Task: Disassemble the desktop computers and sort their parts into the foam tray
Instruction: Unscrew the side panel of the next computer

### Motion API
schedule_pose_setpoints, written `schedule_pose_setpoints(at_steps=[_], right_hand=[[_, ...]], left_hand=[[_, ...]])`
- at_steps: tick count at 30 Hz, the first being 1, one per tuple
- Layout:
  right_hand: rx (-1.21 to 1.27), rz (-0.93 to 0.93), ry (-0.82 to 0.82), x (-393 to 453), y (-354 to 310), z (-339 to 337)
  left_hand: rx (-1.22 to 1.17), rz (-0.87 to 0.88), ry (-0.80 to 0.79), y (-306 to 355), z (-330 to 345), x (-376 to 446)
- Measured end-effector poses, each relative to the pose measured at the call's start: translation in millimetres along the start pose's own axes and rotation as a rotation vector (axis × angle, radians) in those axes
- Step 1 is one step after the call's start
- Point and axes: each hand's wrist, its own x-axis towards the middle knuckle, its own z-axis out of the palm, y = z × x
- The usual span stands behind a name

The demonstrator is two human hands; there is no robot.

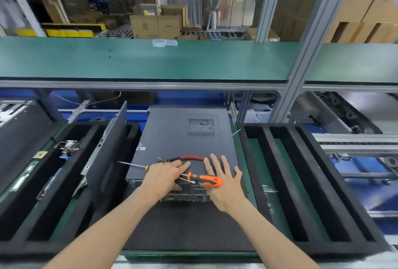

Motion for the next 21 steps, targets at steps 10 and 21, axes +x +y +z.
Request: schedule_pose_setpoints(at_steps=[10,21], right_hand=[[0.019,0.016,0.007,29.5,13.1,-0.1],[0.055,-0.009,0.019,47.7,23.4,-0.9]], left_hand=[[0.019,-0.01,0.007,-4.2,-5.2,25.6],[0.025,-0.004,0.031,-6.9,-5.1,39.2]])
